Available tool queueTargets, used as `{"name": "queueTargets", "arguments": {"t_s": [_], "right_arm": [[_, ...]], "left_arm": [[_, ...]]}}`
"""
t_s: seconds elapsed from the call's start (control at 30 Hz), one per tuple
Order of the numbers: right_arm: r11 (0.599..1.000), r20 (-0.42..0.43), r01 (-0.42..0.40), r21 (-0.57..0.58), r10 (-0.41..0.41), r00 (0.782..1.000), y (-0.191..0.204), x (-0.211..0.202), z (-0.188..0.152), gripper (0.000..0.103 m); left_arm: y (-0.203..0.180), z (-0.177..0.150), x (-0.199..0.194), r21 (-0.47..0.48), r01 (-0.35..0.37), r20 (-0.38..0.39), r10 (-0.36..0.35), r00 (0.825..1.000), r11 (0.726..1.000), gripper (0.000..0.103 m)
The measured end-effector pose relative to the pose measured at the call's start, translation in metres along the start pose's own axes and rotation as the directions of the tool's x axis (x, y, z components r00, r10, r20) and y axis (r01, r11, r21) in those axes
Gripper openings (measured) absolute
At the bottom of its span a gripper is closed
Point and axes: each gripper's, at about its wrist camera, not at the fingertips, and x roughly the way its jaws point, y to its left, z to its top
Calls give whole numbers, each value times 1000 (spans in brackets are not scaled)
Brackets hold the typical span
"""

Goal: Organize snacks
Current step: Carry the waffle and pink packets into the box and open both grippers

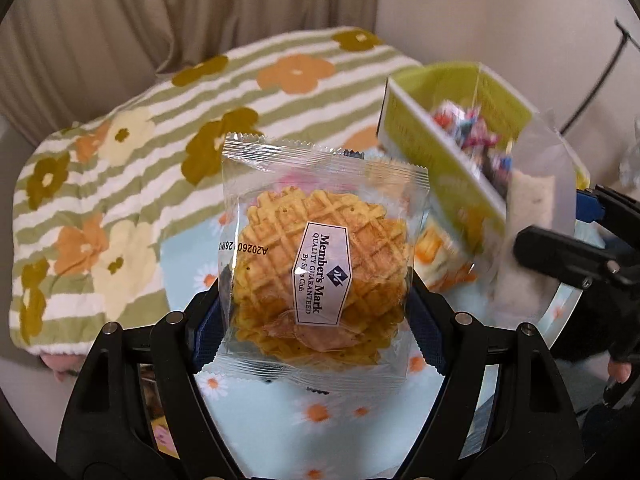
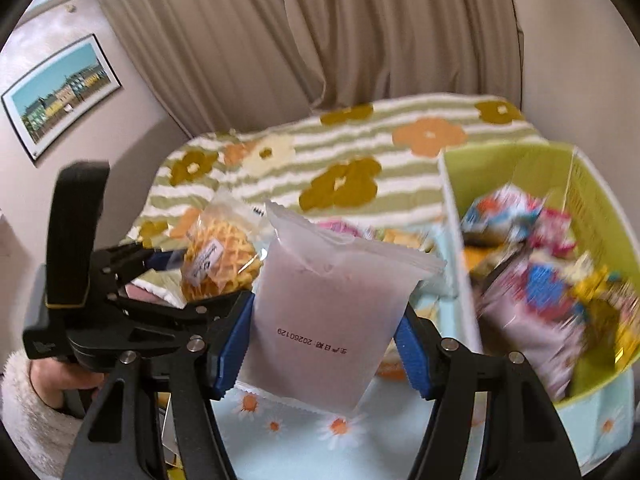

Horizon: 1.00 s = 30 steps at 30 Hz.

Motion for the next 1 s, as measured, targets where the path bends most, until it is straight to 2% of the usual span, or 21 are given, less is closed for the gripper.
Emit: {"name": "queueTargets", "arguments": {"t_s": [0.17, 0.43, 0.6, 0.77, 0.87, 0.93, 1.0], "right_arm": [[1000, 13, -13, 4, 13, 1000, -55, -25, 31, 62], [1000, 12, 11, 17, -11, 1000, -149, -53, 64, 62], [999, -11, 34, 21, -34, 999, -200, -59, 72, 62], [997, -37, 36, 66, -33, 999, -237, -59, 67, 62], [995, -57, 35, 96, -30, 998, -250, -54, 64, 62], [993, -66, 33, 110, -26, 997, -255, -52, 62, 62], [993, -77, 32, 117, -23, 997, -258, -50, 61, 62]], "left_arm": [[-35, 30, -6, -85, 43, 51, -39, 998, 995, 76], [-121, 87, 20, -131, 78, 80, -68, 995, 988, 76], [-168, 113, 50, -153, 104, 60, -96, 994, 983, 76], [-204, 127, 84, -151, 121, -5, -123, 992, 981, 76], [-215, 132, 97, -141, 90, -39, -96, 995, 986, 82], [-218, 132, 100, -124, 69, -47, -75, 996, 990, 100], [-217, 130, 98, -112, 41, -39, -45, 998, 993, 102]]}}
